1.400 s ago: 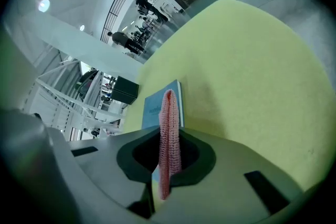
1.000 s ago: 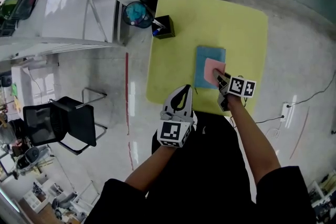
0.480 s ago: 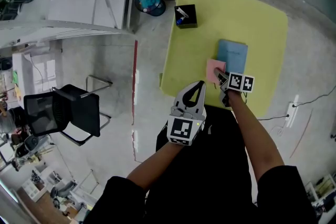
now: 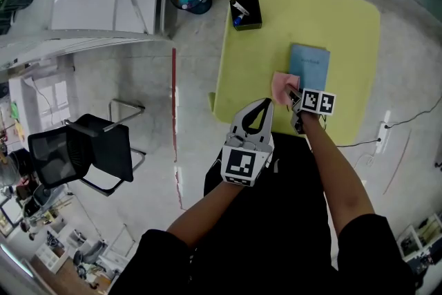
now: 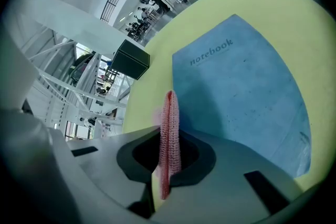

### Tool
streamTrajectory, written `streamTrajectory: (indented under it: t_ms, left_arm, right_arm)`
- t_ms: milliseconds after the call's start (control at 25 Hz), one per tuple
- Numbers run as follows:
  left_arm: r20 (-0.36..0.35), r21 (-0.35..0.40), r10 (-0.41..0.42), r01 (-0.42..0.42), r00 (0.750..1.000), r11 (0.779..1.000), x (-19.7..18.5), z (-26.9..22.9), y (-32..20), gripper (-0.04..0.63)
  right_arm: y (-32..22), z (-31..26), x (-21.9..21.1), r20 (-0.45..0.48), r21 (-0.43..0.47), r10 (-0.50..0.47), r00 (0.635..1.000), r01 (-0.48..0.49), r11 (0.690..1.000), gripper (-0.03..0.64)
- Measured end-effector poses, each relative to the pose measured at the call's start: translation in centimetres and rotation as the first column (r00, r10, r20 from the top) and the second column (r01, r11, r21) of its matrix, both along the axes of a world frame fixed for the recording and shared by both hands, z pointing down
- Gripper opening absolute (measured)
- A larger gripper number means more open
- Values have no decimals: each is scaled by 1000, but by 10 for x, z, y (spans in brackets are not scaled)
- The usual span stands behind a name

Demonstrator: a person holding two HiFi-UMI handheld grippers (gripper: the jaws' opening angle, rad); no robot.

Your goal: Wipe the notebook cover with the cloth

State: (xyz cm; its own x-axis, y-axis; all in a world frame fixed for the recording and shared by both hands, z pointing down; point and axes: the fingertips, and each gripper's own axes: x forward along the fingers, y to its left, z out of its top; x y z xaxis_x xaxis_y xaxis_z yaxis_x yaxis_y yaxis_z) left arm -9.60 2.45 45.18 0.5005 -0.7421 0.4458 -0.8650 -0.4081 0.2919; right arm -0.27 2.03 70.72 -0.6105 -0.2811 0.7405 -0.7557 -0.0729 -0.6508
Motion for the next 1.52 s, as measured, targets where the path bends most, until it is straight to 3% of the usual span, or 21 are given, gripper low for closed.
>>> streamTrajectory:
  t_ms: [640,1240,1520]
  left_arm:
    - [-3,-7,58,-58,998,998,3,5,1,14]
    - [4,-14,61,-61,998,998,23,4,-3,14]
    - [23,-8,84,-84,996,996,49,0,-5,14]
  right_arm:
    - [5,0,15,-51,14,-31,998,31,999,37]
    - [6,-2,30,-5,3,41,999,-41,999,37]
    - [5,0,35,1,-11,9,1000,-9,1000,37]
